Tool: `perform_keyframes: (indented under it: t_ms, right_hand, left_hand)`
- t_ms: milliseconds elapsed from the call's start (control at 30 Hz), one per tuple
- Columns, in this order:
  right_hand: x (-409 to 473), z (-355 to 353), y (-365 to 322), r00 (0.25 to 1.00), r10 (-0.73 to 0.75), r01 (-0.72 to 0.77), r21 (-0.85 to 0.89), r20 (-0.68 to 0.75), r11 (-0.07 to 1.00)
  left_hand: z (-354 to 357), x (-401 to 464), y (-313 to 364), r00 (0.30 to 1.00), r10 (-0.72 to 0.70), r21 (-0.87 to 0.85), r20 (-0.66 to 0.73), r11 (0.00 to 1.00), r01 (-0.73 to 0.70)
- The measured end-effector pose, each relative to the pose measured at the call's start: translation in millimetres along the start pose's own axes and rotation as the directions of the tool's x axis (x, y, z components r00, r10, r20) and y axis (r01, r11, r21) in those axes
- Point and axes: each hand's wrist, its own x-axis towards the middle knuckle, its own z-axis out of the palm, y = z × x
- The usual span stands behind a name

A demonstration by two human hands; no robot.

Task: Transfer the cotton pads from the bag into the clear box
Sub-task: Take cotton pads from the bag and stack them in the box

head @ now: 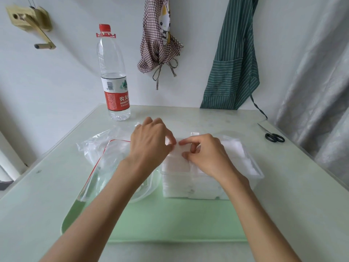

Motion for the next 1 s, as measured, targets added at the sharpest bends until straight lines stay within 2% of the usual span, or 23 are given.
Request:
perform_keyframes:
  t_ms: [233, 367, 433, 533, 667, 733, 800, 900, 933, 1000]
  right_hand:
    - [-1.1, -9.0, 3.5, 0.998, 0.006, 0.001, -0.124, 0.060, 0.992]
    - [0.2, -5.4, 7.5, 0.989, 0.020, 0.010, -0.202, 0.144, 0.979]
    - [0.6, -7.1, 6.7, 0.994, 0.013, 0.007, -0.184, 0.110, 0.983]
    - [1.3, -10.7, 5.0, 1.000, -0.003, 0.000, -0.160, -0.016, 0.987]
    - [-0.2, -5.0, 4.5, 0.994, 0.046, -0.026, -0.197, 0.097, 0.980]
    - [-0.4, -4.4, 6.5, 0.994, 0.058, -0.038, -0.197, 0.097, 0.980]
    - [-1.8, -5.3, 7.2, 0.995, 0.064, -0.048, -0.195, 0.081, 0.980]
    - [-5.9, -5.8, 4.7, 0.999, 0.035, -0.031, -0.165, 0.023, 0.986]
    - [-7.6, -5.6, 4.9, 1.000, 0.020, -0.021, -0.158, -0.012, 0.987]
    - [-8.9, -5.0, 3.1, 0.996, -0.024, 0.009, -0.163, -0.089, 0.987]
  left_hand:
    - [-8.8, 5.3, -9.1, 0.976, 0.154, 0.179, 0.157, 0.967, -0.182]
    - [-7.8, 11.4, -9.2, 0.950, 0.165, 0.210, 0.267, 0.952, -0.224]
    - [-7.5, 16.3, -8.5, 0.942, 0.155, 0.215, 0.297, 0.951, -0.224]
    - [-4.7, 20.6, -7.8, 0.943, 0.134, 0.213, 0.305, 0.955, -0.205]
    - [2.6, 22.4, -9.8, 0.957, 0.084, 0.118, 0.276, 0.986, -0.121]
    - [3.1, 19.2, -11.2, 0.964, 0.069, 0.062, 0.256, 0.994, -0.087]
    - [1.4, 10.0, -16.5, 0.981, 0.057, -0.044, 0.186, 0.998, -0.050]
    - [-15.2, -12.3, -34.0, 0.999, -0.041, -0.334, 0.000, 0.942, 0.039]
    - [-23.3, -19.3, -41.5, 0.997, -0.076, -0.396, -0.021, 0.916, 0.062]
    - [-43.3, -30.7, -62.3, 0.993, -0.112, -0.376, 0.040, 0.919, 0.119]
